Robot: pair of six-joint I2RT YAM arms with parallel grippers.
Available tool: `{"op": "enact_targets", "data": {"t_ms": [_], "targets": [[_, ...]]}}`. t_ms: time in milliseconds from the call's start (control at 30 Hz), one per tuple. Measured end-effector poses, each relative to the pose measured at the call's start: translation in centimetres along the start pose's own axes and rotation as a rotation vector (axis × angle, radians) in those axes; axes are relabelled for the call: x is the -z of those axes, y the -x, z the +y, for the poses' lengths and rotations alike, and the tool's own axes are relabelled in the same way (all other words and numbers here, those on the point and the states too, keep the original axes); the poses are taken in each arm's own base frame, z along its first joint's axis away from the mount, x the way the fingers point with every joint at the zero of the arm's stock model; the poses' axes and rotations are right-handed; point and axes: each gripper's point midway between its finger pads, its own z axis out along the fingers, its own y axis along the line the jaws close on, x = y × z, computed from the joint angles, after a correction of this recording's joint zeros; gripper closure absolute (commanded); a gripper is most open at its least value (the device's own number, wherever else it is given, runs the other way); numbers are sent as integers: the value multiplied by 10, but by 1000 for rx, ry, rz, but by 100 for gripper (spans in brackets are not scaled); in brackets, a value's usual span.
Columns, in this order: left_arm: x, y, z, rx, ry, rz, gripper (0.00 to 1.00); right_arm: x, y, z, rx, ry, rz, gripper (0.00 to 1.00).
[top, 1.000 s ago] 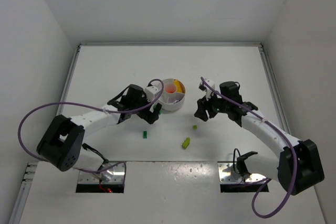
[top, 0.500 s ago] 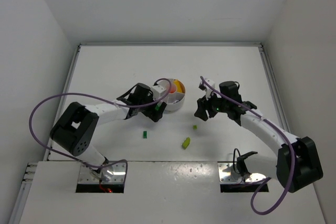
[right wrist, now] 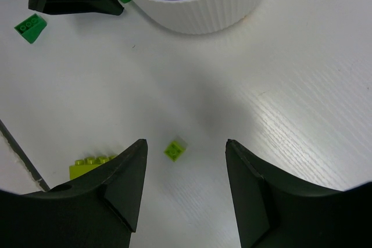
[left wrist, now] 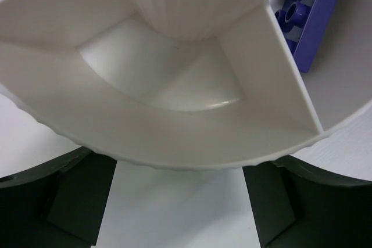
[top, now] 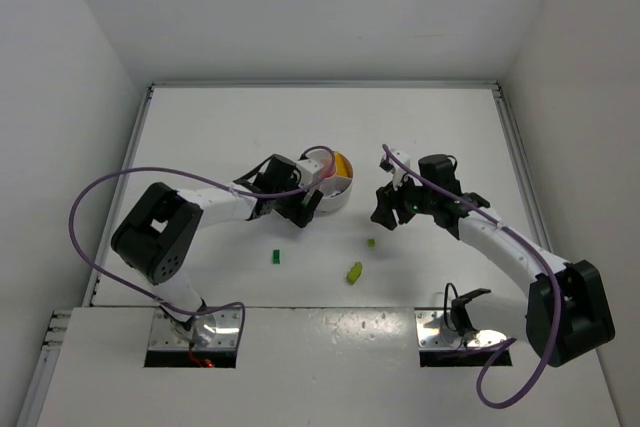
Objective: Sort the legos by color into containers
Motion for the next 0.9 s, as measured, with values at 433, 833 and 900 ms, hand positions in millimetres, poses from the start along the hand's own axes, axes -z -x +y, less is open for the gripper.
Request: {"op": "enact_targets", "data": {"t_ms": [433,833,900], "targets": [[-1,3,-1,12,0,2,49,0,3,-3,3,-7,-14,43],[28,-8,-6,-46,-21,3,72,1,4,-1,12,2,-19,43],[49,-3,-8,-73,-32,-29,72,2,6,0,15,6,-26,43]]}}
